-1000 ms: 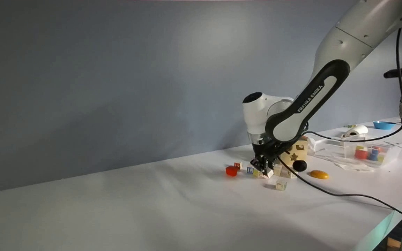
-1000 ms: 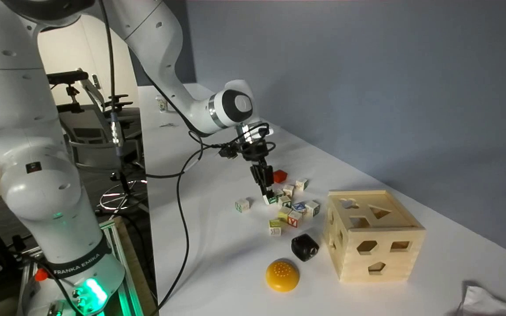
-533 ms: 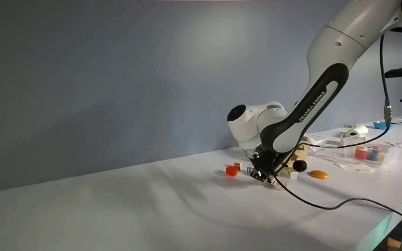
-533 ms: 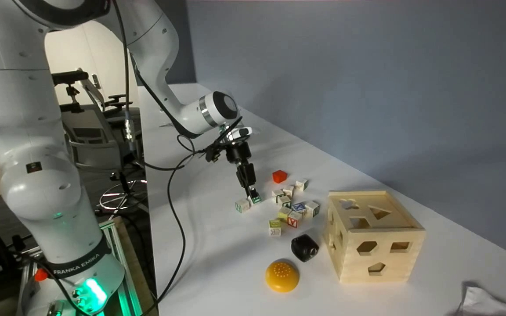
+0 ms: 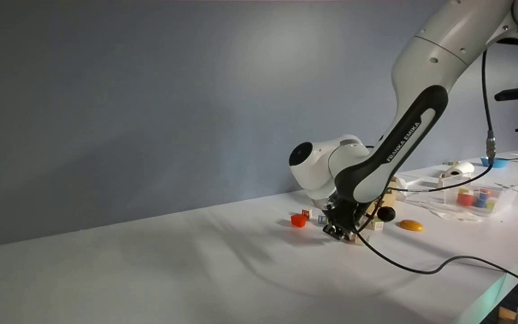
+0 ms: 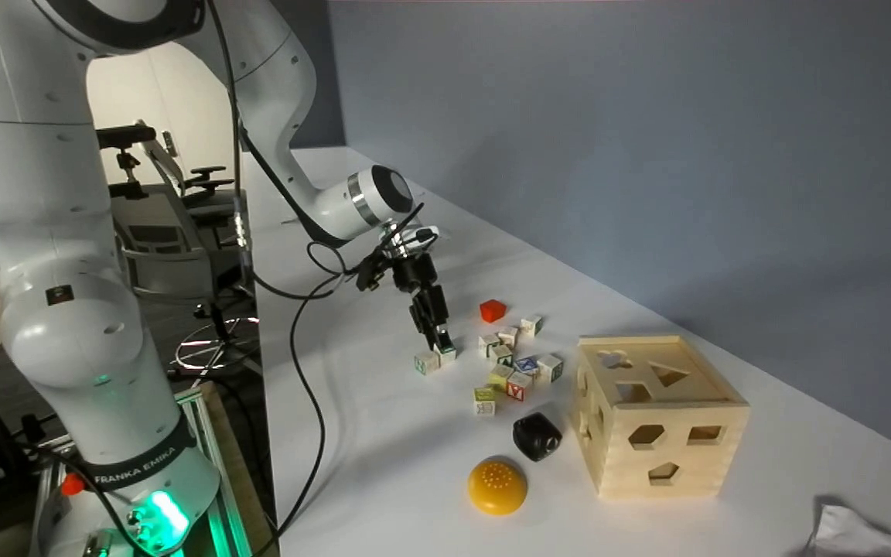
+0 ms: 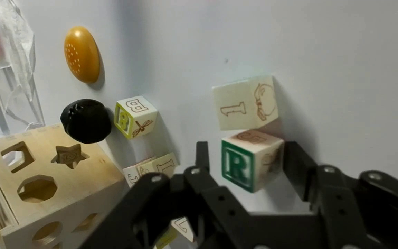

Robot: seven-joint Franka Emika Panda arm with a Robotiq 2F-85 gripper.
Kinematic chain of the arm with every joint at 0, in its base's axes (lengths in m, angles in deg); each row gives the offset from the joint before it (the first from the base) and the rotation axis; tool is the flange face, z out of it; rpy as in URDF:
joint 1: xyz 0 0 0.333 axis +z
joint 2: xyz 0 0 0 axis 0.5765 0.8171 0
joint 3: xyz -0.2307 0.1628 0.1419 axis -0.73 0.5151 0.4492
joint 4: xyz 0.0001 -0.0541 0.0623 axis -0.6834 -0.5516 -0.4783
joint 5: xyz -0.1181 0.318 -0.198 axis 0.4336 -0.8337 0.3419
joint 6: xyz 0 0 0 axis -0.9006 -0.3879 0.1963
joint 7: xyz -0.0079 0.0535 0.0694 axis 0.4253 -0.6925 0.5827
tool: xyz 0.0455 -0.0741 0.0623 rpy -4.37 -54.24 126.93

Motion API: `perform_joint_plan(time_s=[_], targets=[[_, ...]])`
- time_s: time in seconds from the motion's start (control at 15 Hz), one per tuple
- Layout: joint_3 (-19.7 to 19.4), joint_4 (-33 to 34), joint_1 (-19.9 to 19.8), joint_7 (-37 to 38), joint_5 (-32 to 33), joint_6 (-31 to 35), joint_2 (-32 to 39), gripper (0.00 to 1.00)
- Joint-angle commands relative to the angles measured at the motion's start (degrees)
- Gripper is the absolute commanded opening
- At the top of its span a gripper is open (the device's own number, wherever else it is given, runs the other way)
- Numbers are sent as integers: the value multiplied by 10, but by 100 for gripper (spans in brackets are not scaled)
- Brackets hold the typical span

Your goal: Move two wooden squares to the left.

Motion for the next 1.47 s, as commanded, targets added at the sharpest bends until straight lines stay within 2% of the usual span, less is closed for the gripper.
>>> perform_joint_plan(time_s=[0.0, 0.13, 0.4, 0.73, 1.0, 1.2, 1.4], targets=[[9, 5, -4, -10, 15, -4, 6, 89], [11, 3, -5, -19, 12, 4, 4, 100], [16, -4, -7, -39, -7, 41, -16, 100], [19, -25, -15, -80, -133, 88, -90, 100], [5, -46, -37, -74, -230, 85, -171, 100], [-9, -74, -62, -98, -318, 85, -231, 100], [-29, -115, -89, -125, -374, 148, -274, 100]])
